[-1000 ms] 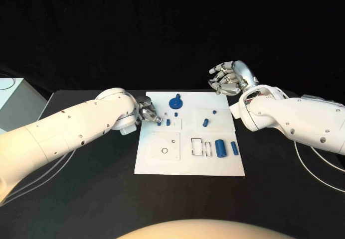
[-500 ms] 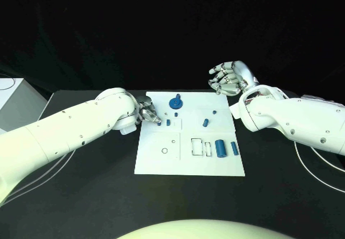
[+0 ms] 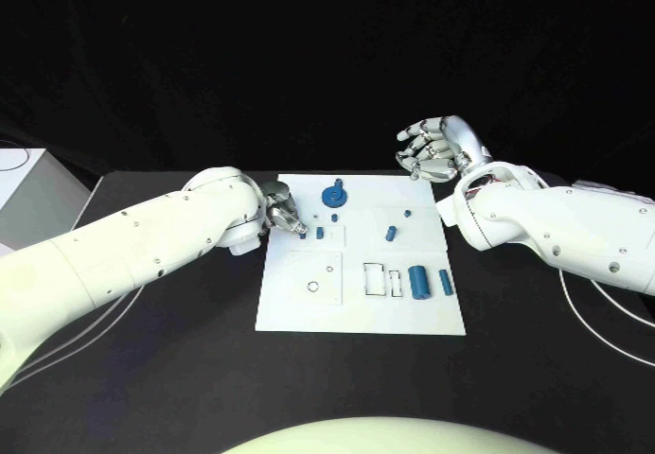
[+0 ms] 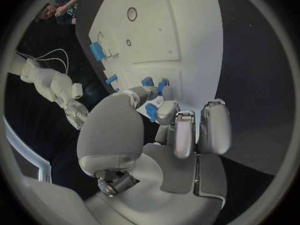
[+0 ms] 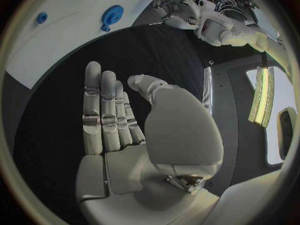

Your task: Assemble the parts on the task board

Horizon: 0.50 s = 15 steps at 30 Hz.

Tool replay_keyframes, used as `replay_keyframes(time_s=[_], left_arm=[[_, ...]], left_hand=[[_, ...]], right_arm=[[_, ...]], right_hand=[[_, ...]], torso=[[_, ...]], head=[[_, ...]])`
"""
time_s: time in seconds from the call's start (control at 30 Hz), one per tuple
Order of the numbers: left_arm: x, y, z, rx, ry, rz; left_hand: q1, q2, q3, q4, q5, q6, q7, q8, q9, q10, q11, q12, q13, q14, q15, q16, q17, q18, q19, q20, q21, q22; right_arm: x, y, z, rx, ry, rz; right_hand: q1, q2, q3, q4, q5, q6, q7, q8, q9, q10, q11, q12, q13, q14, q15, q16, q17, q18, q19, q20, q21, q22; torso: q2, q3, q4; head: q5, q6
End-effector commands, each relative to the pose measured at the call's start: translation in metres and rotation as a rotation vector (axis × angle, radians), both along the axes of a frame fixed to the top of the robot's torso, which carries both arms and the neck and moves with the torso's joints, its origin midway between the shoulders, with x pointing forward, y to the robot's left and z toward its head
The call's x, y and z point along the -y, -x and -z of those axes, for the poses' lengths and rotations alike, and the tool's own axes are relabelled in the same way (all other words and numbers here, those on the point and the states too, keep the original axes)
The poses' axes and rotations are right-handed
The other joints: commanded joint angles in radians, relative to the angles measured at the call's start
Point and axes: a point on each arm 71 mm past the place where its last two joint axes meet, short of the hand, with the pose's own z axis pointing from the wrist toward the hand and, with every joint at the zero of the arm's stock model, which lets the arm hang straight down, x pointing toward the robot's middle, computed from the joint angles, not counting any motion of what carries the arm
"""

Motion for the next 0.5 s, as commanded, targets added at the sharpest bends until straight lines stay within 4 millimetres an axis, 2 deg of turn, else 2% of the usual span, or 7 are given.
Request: replay_keyframes(time_s=[0.03,0.2,0.5], left_arm=[[0.0011,0.0012,0.0029,0.013,-0.038,0.016],[0.0017,0.0022,0.0027,0.014,-0.053,0.021],[0.0001,0.0031,0.0027,0.013,-0.072,0.02]], left_hand=[[0.009,0.0,0.141,-0.135,0.015,0.016,-0.002,-0.006,0.002,0.011,0.001,0.008,0.007,0.102,0.0,0.004,0.263,-0.015,0.006,-0.001,0.003,0.009],[0.005,-0.005,0.145,-0.139,0.042,0.024,-0.003,-0.008,0.004,0.018,0.0,0.012,0.018,0.102,-0.001,0.004,0.263,-0.016,0.009,-0.001,0.008,0.015],[0.002,-0.008,0.147,-0.142,0.061,0.029,-0.004,-0.009,0.006,0.023,-0.001,0.014,0.024,0.102,-0.002,0.004,0.263,-0.017,0.012,-0.002,0.011,0.02]], right_arm=[[-0.0004,0.0003,-0.0007,0.005,0.001,-0.006],[0.0001,0.0003,-0.0008,0.005,0.001,-0.004],[0.0006,0.0004,-0.0008,0.005,0.001,-0.004]], right_hand=[[-0.007,0.007,-0.004,0.002,0.006,0.001,0.006,0.004,-0.001,0.004,-0.002,0.005,-0.001,0.006,-0.002,-0.002,0.001,0.009,0.005,0.001,-0.003,-0.001],[-0.007,0.007,-0.004,0.002,0.006,0.001,0.006,0.004,-0.001,0.004,-0.002,0.005,-0.001,0.006,-0.002,-0.002,0.001,0.009,0.005,0.001,-0.003,-0.001],[-0.007,0.007,-0.004,0.002,0.006,0.001,0.006,0.004,-0.001,0.004,-0.002,0.005,-0.001,0.006,-0.002,-0.002,0.001,0.009,0.005,0.001,-0.003,-0.001]], torso=[[0.0,-0.0002,0.0001],[0.0,-0.0008,0.0002],[0.0,-0.0012,0.0009]], head=[[0.0,-0.002],[0.0,-0.003],[-0.001,-0.005]])
